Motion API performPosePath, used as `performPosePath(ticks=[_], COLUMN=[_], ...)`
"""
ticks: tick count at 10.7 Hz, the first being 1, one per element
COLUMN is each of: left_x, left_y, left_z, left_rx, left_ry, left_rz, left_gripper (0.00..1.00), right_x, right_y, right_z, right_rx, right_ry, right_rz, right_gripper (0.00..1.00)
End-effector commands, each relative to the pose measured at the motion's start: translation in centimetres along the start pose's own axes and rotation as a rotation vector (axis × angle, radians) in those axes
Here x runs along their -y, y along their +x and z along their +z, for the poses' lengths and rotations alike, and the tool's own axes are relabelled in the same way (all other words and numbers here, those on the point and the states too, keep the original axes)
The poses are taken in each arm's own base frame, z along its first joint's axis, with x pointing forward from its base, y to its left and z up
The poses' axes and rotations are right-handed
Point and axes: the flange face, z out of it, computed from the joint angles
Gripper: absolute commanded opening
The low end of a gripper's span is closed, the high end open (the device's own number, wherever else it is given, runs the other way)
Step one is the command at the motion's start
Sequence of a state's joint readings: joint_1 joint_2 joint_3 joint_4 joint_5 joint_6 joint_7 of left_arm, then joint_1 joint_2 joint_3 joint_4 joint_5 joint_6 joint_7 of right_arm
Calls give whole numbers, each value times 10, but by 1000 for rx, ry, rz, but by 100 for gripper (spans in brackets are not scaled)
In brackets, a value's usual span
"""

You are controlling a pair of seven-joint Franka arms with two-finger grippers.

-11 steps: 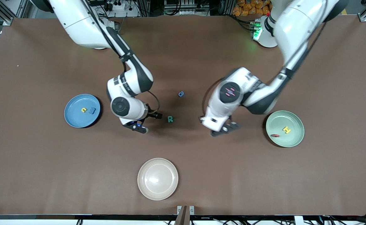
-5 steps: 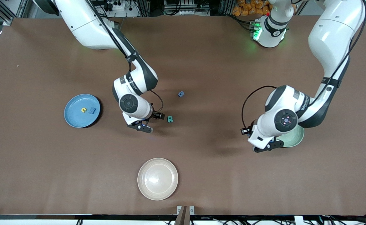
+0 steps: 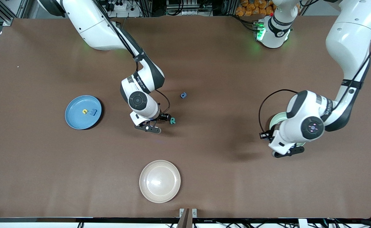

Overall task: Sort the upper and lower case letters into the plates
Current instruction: 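Carry the m to the green plate while the right gripper grasps the M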

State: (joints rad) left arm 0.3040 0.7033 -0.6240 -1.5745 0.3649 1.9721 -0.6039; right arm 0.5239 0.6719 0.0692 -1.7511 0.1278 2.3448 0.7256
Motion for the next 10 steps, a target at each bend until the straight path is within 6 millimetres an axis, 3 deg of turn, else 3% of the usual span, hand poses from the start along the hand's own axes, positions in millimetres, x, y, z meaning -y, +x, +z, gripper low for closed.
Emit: performPosePath(ticks=[1, 3, 6, 8, 9, 10], left_x=[27, 50, 101, 103, 102, 101], left_y=[3, 11, 23, 21, 21, 21], left_z=[12, 34, 43, 44, 44, 44], left_rx=[14, 46, 68, 72, 71, 71], left_ry=[43, 53, 50, 51, 51, 52], left_rz=[40, 77, 98, 101, 96, 108], left_gripper=[0, 0, 0, 0, 35, 99], right_x=[1, 1, 1, 1, 1, 1], right_y=[-1, -1, -1, -1, -1, -1], right_z=[4, 4, 5, 5, 5, 5], right_rx=[-22, -23, -23, -23, -23, -22], right_ry=[-6, -5, -5, -5, -5, -6], right_rz=[1, 1, 1, 1, 1, 1], right_gripper=[81, 72, 46, 27, 18, 16])
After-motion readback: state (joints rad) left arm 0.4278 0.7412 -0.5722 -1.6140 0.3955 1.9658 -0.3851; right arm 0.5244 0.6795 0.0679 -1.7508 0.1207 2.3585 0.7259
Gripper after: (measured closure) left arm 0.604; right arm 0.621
